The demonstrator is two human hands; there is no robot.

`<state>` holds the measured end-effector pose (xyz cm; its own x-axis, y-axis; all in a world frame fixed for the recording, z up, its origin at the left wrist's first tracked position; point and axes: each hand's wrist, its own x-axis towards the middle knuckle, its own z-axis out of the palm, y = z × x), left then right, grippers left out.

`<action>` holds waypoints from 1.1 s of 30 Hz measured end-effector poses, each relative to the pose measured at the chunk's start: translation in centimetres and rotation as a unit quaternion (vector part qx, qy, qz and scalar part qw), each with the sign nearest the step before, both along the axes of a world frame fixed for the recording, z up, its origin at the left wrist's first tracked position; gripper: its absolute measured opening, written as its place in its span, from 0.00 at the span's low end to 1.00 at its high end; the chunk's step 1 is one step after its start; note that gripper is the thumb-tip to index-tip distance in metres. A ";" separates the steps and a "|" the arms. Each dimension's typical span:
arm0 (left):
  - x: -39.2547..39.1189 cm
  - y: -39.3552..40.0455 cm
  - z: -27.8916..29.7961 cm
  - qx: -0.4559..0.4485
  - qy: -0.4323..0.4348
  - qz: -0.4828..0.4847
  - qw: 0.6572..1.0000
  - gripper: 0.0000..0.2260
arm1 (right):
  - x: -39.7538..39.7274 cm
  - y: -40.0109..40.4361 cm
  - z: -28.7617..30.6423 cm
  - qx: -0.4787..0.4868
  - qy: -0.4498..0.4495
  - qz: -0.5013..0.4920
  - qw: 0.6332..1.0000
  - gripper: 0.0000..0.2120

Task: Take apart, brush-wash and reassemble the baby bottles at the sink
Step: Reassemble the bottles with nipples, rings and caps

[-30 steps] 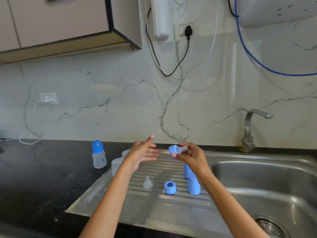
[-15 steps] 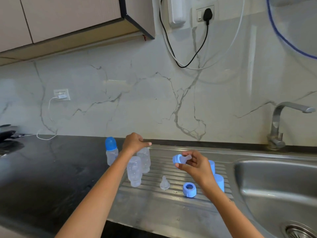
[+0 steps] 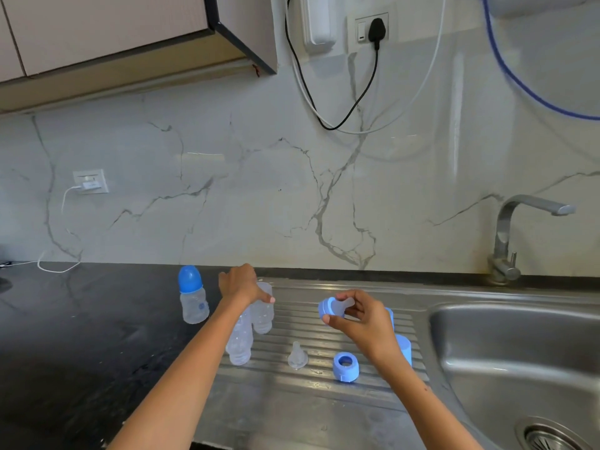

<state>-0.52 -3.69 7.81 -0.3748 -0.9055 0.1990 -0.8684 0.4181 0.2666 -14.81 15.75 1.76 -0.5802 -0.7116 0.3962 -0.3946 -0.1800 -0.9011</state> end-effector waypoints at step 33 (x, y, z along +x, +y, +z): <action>-11.0 15.0 -3.8 0.349 0.611 -0.253 0.665 0.23 | -12.0 9.9 1.4 -0.058 -0.118 0.021 0.991 0.20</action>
<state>-11.49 11.30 3.97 -0.6109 -0.7568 0.2322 0.3779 -0.0210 0.9256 -26.85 25.62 3.19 -0.6375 -0.6948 0.3331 -0.1651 -0.2991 -0.9398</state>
